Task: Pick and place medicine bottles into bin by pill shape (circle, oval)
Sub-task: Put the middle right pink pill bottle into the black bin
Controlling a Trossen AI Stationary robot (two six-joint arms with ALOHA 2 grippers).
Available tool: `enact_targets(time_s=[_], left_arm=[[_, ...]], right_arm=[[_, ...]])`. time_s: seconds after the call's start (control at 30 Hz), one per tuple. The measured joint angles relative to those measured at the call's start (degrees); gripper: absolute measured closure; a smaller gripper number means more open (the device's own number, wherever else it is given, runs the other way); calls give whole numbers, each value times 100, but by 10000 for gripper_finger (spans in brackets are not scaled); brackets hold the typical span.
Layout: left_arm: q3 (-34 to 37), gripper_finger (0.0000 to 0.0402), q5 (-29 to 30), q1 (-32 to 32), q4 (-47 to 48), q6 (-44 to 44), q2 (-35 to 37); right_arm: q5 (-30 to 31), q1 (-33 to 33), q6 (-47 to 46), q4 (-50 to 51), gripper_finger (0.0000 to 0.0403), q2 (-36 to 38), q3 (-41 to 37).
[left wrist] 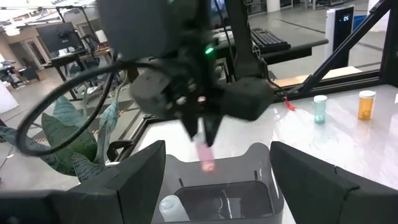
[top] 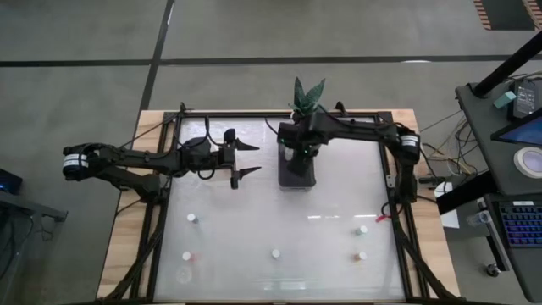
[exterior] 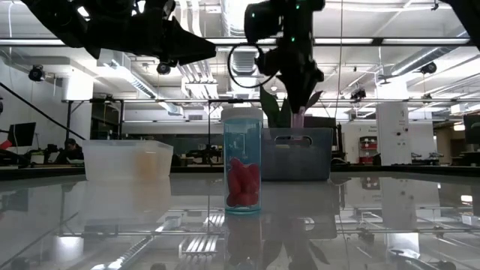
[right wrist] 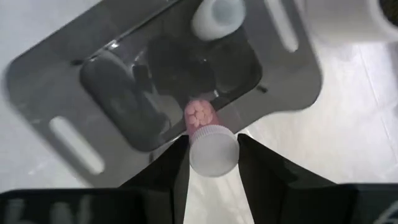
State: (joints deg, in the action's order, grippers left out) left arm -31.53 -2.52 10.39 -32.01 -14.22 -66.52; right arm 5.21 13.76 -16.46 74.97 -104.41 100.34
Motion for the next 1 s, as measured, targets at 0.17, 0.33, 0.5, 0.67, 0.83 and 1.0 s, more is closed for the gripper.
enact_targets(time_s=[0.17,0.33,0.5,0.67,0.83,1.0], left_arm=[[0,130,-1,0,-1,-9,2],[0,130,-2,0,0,-11,2],[0,130,-2,0,-4,-13,2],[0,130,-2,0,-2,-19,2],[0,130,-1,0,-2,-22,2],[0,130,-2,0,-2,-24,2]], right_arm=[[34,305,387,-324,288,-164,0],[89,508,613,-425,287,-310,-22],[98,579,757,-626,287,-456,-22],[96,596,882,-667,287,-656,-22],[98,604,990,-672,287,-832,-26],[147,605,1038,-690,287,-942,-29]])
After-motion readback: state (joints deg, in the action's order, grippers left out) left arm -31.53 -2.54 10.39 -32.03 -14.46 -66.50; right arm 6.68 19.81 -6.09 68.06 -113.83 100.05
